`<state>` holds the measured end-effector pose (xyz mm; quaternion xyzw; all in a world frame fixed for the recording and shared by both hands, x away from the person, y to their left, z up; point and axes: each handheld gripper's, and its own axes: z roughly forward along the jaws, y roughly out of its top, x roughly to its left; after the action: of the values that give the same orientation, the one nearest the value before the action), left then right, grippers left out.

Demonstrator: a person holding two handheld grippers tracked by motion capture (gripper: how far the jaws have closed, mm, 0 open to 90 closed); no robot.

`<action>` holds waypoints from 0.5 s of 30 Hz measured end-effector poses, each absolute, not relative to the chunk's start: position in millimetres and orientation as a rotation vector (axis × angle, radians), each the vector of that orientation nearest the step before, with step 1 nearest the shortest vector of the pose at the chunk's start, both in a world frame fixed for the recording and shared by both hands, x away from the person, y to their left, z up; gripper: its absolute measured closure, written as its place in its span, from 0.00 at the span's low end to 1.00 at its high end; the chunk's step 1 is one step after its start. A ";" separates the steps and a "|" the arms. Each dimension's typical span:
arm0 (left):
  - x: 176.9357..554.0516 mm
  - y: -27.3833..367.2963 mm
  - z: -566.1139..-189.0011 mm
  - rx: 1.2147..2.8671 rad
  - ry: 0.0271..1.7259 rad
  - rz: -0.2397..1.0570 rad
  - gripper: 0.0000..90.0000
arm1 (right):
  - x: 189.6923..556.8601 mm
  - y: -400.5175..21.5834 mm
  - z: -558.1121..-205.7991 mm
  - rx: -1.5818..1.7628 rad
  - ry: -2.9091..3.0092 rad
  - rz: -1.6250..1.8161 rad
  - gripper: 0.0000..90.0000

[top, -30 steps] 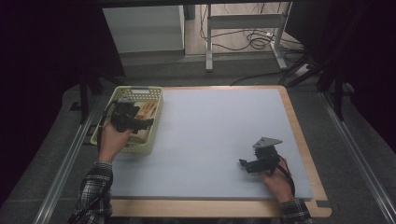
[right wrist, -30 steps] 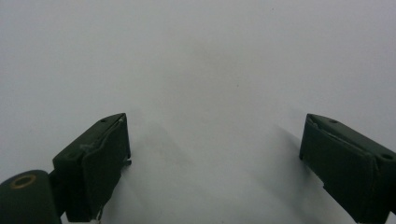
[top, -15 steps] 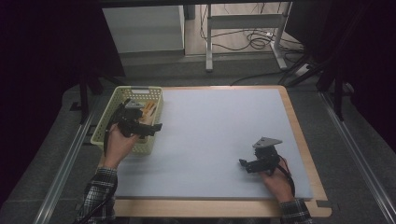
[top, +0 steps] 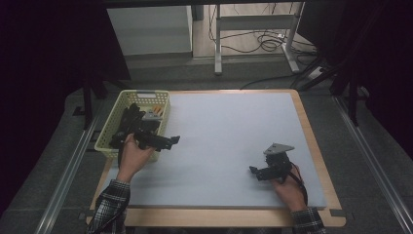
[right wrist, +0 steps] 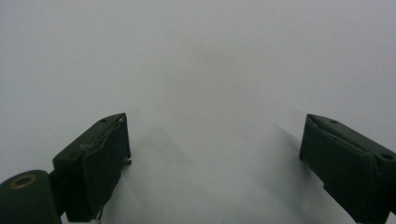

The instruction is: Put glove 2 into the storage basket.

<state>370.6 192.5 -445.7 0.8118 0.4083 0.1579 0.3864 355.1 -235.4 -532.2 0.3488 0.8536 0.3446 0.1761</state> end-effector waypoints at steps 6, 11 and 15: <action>365.4 176.9 -447.9 2.081 0.990 0.386 0.01 | 355.1 -235.4 -532.2 0.988 2.417 0.975 0.09; 360.6 165.0 -449.1 2.091 0.947 0.377 0.01 | 355.1 -235.4 -532.2 0.985 2.416 0.976 0.09; 357.3 156.0 -451.0 2.096 0.924 0.366 0.01 | 355.0 -235.4 -532.2 0.987 2.417 0.975 0.09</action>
<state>357.3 156.0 -451.0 0.8283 0.3651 0.1448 0.3996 355.0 -235.4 -532.2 0.3487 0.8536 0.3445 0.1763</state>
